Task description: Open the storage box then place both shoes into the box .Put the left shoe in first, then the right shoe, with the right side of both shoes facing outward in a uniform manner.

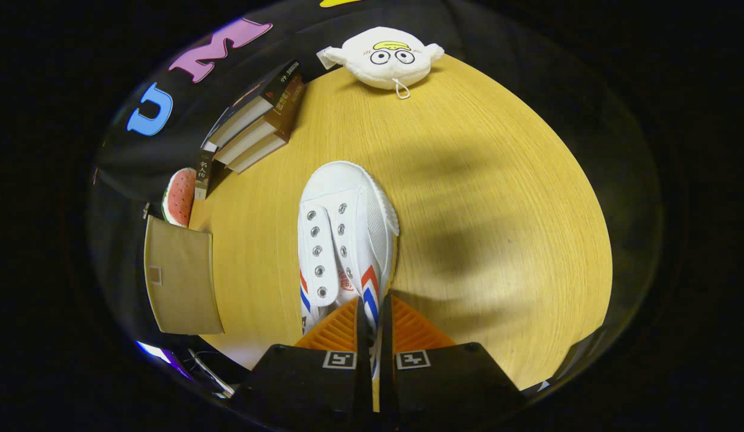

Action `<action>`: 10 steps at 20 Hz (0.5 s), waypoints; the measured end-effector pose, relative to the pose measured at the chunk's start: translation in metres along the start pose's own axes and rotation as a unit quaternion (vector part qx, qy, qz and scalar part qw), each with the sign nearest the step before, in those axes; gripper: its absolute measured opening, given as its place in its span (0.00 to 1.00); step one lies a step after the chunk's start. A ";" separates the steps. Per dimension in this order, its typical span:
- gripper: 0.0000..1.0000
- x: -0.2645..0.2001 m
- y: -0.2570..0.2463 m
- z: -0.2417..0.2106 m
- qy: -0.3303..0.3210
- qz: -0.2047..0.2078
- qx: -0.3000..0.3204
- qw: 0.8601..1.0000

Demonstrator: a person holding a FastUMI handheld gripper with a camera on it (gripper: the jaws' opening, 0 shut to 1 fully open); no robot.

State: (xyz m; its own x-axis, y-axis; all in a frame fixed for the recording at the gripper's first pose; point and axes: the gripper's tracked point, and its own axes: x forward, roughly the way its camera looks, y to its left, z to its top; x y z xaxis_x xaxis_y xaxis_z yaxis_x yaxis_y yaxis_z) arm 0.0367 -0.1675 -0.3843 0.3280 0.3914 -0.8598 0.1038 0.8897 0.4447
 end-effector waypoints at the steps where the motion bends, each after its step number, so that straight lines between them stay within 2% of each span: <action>1: 0.09 -0.002 0.002 -0.001 -0.004 0.003 0.008 1.000; 7: 0.09 -0.043 0.028 -0.002 -0.033 0.026 0.044 0.998; 10: 0.09 -0.077 0.048 -0.001 -0.057 0.017 0.034 0.998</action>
State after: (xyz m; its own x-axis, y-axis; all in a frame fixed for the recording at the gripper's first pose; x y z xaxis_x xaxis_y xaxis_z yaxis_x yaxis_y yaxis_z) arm 0.0156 -0.1545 -0.2970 0.4367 0.3881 -0.8116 0.1534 0.8568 0.4923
